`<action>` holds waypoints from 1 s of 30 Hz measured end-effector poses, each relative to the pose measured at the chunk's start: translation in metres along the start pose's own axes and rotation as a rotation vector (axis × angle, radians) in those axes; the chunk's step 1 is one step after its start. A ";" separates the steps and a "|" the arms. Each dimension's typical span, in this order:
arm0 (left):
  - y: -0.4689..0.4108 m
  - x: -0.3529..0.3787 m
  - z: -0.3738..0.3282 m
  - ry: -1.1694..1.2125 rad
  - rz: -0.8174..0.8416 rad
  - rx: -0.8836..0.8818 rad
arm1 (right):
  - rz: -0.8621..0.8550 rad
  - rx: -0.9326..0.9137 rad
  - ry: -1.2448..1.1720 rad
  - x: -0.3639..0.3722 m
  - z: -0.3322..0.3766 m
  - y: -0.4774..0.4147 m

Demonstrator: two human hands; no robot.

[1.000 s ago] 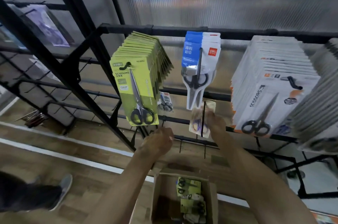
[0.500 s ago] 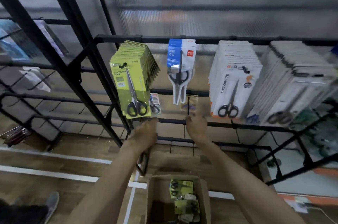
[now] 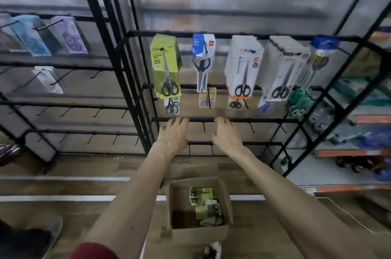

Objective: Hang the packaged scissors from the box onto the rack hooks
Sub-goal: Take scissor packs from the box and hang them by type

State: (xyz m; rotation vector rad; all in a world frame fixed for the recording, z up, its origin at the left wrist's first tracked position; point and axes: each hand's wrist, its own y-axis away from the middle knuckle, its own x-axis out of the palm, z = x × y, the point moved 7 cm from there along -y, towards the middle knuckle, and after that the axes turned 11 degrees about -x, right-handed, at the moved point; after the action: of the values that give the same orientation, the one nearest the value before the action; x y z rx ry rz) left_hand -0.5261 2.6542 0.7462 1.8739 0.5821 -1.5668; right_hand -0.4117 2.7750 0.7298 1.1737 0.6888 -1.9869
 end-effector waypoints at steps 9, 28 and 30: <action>0.031 -0.007 -0.005 0.044 0.017 -0.028 | -0.010 -0.023 0.019 -0.014 0.006 0.030; -0.038 0.063 -0.062 0.081 0.205 -0.099 | 0.226 -0.030 -0.011 0.022 -0.076 -0.006; -0.046 0.072 -0.058 0.094 0.222 -0.087 | 0.226 -0.026 -0.033 0.031 -0.081 -0.011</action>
State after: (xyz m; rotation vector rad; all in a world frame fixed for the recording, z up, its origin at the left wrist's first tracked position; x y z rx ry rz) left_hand -0.5019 2.7237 0.6738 1.8839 0.4577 -1.2964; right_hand -0.3897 2.8321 0.6667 1.1480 0.5387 -1.7993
